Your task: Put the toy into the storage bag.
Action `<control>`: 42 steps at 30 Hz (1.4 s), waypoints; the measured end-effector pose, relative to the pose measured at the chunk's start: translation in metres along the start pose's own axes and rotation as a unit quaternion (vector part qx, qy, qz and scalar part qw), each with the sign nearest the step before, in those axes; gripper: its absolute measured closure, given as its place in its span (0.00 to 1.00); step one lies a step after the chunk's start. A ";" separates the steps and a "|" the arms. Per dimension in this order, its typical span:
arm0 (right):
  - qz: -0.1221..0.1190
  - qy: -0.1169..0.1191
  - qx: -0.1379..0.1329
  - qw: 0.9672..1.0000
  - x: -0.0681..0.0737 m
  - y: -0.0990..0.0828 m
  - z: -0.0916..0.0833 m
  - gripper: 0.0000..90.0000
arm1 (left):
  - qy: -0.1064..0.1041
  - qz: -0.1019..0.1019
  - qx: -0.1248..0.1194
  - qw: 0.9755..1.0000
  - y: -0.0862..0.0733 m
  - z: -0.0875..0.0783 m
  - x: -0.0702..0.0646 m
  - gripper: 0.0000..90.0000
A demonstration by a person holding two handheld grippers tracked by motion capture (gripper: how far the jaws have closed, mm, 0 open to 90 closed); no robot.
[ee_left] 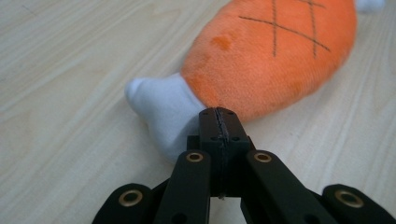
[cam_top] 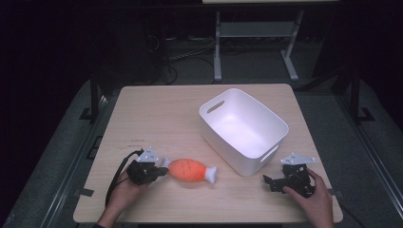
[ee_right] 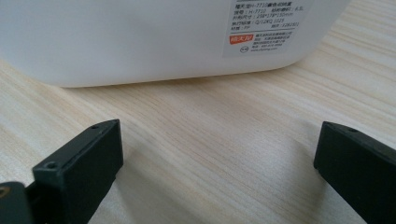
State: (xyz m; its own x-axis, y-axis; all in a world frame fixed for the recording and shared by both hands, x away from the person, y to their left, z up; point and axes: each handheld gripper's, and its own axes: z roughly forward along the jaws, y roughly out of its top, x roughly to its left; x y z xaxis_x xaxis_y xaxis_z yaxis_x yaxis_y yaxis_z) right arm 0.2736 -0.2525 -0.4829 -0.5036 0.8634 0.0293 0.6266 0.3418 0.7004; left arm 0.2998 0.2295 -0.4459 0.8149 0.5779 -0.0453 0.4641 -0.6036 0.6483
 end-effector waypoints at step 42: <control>0.000 0.000 0.000 1.000 0.000 0.000 0.000 0.01 | 0.014 0.027 -0.009 1.000 0.065 0.057 0.019 1.00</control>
State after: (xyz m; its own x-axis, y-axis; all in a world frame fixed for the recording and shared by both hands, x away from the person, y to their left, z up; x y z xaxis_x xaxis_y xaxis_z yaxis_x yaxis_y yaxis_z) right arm 0.2737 -0.2525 -0.4829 -0.5036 0.8634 0.0290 0.6266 0.3420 0.7003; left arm 0.3649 0.1697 -0.4483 0.8280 0.5606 0.0108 0.4141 -0.6243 0.6624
